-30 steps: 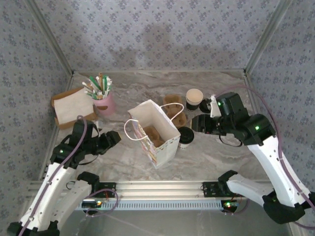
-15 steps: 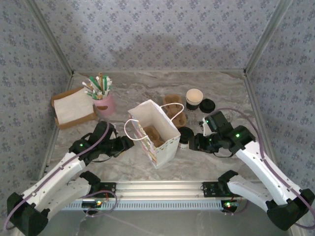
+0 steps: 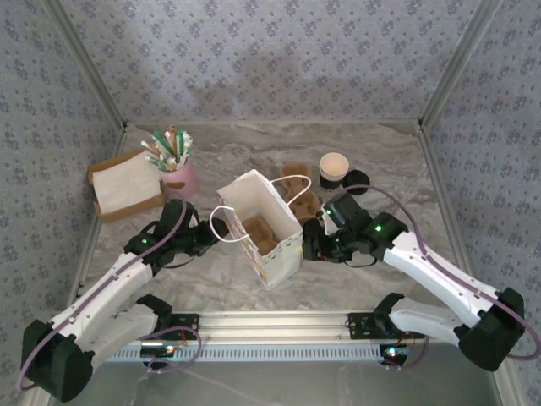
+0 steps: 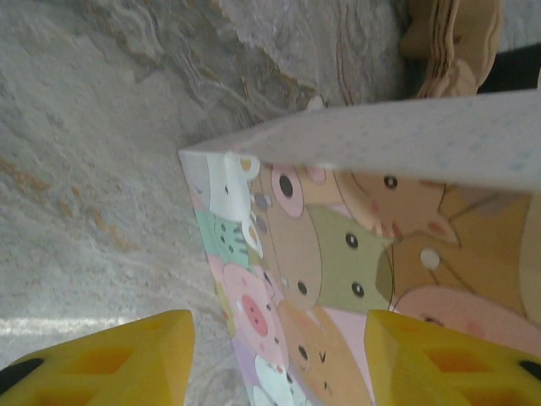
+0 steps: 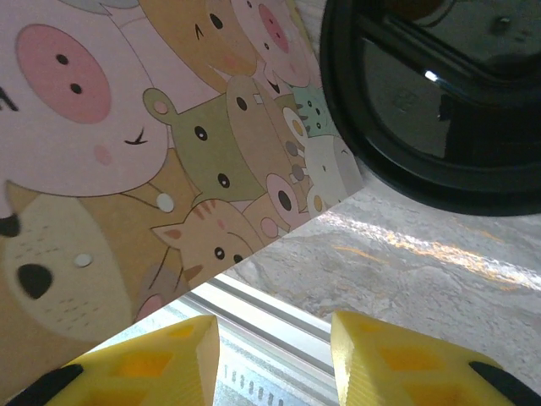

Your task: Pack the takeout coffee

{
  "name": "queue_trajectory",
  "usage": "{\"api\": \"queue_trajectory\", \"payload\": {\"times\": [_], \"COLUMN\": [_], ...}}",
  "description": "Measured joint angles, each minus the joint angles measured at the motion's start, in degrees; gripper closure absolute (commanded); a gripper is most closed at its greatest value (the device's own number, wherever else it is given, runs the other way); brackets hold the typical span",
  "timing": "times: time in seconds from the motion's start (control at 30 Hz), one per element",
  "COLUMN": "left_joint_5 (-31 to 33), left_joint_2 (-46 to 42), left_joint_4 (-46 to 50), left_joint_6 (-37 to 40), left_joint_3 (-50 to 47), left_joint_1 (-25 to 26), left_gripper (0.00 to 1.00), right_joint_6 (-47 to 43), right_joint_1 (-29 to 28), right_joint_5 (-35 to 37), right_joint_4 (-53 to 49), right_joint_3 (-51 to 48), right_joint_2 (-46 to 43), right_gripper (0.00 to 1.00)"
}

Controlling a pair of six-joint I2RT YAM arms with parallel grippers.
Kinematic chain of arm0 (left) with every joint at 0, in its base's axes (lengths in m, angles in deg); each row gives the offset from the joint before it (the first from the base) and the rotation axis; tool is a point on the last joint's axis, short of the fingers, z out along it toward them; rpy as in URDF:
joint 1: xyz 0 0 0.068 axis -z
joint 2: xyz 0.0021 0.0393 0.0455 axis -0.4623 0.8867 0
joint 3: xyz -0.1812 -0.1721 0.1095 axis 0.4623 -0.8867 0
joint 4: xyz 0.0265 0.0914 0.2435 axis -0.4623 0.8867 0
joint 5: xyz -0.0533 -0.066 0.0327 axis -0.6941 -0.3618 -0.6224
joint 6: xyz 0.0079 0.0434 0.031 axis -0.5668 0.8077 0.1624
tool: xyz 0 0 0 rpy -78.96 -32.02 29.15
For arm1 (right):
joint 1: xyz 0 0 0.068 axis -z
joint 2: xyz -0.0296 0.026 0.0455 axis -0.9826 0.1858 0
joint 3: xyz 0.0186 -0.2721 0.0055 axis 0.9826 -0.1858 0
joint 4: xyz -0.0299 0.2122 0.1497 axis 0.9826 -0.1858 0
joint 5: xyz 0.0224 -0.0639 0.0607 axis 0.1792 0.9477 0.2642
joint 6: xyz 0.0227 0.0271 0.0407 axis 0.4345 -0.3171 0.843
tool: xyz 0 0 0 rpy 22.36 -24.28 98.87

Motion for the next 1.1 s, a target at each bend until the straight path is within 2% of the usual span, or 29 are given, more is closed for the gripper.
{"api": "queue_trajectory", "payload": {"times": [0.53, 0.73, 0.9, 1.0, 1.1], "left_joint_5": [-2.3, -3.5, -4.1, -4.2, -4.1], "left_joint_2": [6.4, 6.4, 3.9, 0.6, -2.5], "left_joint_4": [-2.3, -1.6, 2.5, 5.0, 7.8], "left_joint_6": [4.4, 6.1, 7.3, 7.8, 8.8], "left_joint_3": [4.7, 4.8, 6.1, 7.5, 8.5], "left_joint_1": [-8.9, -12.3, -12.3, -12.3, -12.3], "left_gripper": [0.43, 0.39, 0.34, 0.28, 0.07], "right_joint_6": [0.9, 0.0, -1.9, -4.0, -6.3], "right_joint_1": [-5.0, -5.5, -4.9, -3.2, -1.2], "right_joint_5": [1.4, 4.1, 6.5, 8.0, 9.4], "right_joint_4": [5.9, 3.7, -4.0, -9.0, -12.7], "right_joint_3": [1.9, 5.5, 8.4, 11.5, 14.2], "right_joint_2": [8.2, 8.2, 4.1, 1.7, 0.8], "right_gripper": [0.56, 0.48, 0.38, 0.31, 0.24]}}
